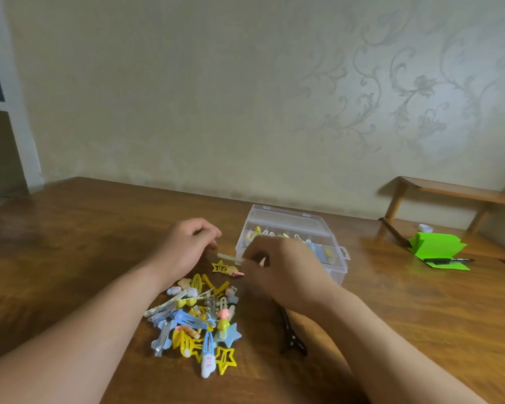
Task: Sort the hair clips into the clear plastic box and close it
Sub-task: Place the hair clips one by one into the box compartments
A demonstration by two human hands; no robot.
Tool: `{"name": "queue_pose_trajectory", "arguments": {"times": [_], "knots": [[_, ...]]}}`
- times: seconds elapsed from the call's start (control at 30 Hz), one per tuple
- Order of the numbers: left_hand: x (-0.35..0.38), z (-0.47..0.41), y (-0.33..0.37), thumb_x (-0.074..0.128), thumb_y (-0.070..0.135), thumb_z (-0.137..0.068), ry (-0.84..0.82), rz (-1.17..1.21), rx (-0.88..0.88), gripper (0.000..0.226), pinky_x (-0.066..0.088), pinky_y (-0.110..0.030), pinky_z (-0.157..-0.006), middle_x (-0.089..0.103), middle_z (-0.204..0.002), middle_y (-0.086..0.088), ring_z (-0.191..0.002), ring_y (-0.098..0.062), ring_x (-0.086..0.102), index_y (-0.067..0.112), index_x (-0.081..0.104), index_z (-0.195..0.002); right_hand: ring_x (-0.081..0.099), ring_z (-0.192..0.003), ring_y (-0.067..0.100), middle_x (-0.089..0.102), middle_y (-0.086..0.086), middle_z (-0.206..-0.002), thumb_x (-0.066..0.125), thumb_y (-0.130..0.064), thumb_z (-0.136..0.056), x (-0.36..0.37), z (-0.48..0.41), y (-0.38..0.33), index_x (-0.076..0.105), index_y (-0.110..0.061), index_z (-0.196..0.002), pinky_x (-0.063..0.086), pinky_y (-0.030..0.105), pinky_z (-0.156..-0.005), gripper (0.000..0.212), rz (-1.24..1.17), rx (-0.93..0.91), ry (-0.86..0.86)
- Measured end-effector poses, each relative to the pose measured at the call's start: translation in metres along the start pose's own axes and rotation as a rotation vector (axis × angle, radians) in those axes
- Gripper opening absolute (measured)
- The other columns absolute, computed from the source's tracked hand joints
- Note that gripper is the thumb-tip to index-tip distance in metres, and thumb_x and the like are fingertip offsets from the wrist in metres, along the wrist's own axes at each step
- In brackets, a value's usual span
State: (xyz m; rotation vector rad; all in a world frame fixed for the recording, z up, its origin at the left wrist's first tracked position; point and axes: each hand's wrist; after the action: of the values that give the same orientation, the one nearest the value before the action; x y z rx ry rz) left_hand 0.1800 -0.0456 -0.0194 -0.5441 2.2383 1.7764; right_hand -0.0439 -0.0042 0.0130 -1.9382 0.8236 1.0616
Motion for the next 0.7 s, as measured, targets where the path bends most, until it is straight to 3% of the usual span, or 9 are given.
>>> {"name": "queue_pose_trajectory", "arguments": {"times": [0.1, 0.17, 0.23, 0.33, 0.47, 0.7], "knots": [[0.001, 0.001, 0.001, 0.055, 0.025, -0.111, -0.019, -0.017, 0.008, 0.025, 0.055, -0.039, -0.093, 0.078, -0.095, 0.008, -0.099, -0.015, 0.071, 0.031, 0.078, -0.106, 0.066, -0.082, 0.001, 0.073, -0.016, -0.091, 0.071, -0.030, -0.097, -0.020, -0.006, 0.026, 0.073, -0.029, -0.100, 0.053, 0.022, -0.070, 0.003, -0.143, 0.105, 0.187], [0.001, 0.002, 0.002, 0.054, 0.027, -0.111, -0.050, -0.043, 0.036, 0.021, 0.054, -0.033, -0.089, 0.076, -0.105, 0.009, -0.103, -0.013, 0.070, 0.035, 0.074, -0.116, 0.067, -0.082, 0.004, 0.073, -0.015, -0.089, 0.071, -0.030, -0.096, -0.035, -0.011, 0.051, 0.071, -0.029, -0.099, 0.056, 0.028, -0.072, 0.003, -0.122, 0.207, 0.290], [0.002, 0.003, 0.003, 0.054, 0.031, -0.112, -0.120, -0.074, 0.087, 0.024, 0.047, -0.024, -0.085, 0.071, -0.114, 0.014, -0.109, -0.005, 0.065, 0.043, 0.068, -0.128, 0.067, -0.079, 0.009, 0.071, -0.013, -0.085, 0.068, -0.030, -0.096, -0.047, -0.011, 0.077, 0.069, -0.029, -0.097, 0.055, 0.030, -0.065, 0.001, -0.046, 0.317, 0.329], [0.002, 0.003, 0.001, 0.054, 0.039, -0.111, -0.226, -0.122, 0.113, 0.028, 0.047, -0.024, -0.091, 0.069, -0.124, 0.025, -0.116, 0.004, 0.060, 0.050, 0.070, -0.130, 0.061, -0.072, 0.009, 0.069, -0.011, -0.081, 0.066, -0.025, -0.094, -0.052, -0.008, 0.104, 0.067, -0.029, -0.091, 0.039, 0.024, -0.053, 0.005, 0.105, 0.439, 0.309], [0.000, 0.000, -0.003, 0.056, 0.041, -0.110, -0.243, -0.118, 0.105, 0.026, 0.050, -0.036, -0.104, 0.071, -0.127, 0.027, -0.123, 0.002, 0.061, 0.053, 0.074, -0.124, 0.060, -0.068, 0.008, 0.068, -0.010, -0.078, 0.063, -0.023, -0.095, -0.045, -0.010, 0.109, 0.069, -0.028, -0.086, 0.038, 0.023, -0.051, 0.012, 0.224, 0.443, 0.244], [0.000, 0.000, -0.003, 0.057, 0.040, -0.110, -0.243, -0.128, 0.119, 0.024, 0.050, -0.029, -0.096, 0.073, -0.116, 0.028, -0.115, 0.005, 0.063, 0.046, 0.076, -0.122, 0.058, -0.064, 0.008, 0.065, -0.010, -0.073, 0.063, -0.026, -0.099, -0.043, -0.015, 0.110, 0.075, -0.024, -0.086, 0.035, 0.021, -0.048, 0.017, 0.290, 0.497, 0.189]]}}
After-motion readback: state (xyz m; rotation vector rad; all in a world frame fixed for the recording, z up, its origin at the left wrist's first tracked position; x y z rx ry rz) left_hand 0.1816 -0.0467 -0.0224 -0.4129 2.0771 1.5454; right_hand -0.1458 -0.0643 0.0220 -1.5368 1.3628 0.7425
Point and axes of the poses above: each hand's wrist, its own z-axis away from the middle knuckle, its own x-axis out of the palm, y = z × x
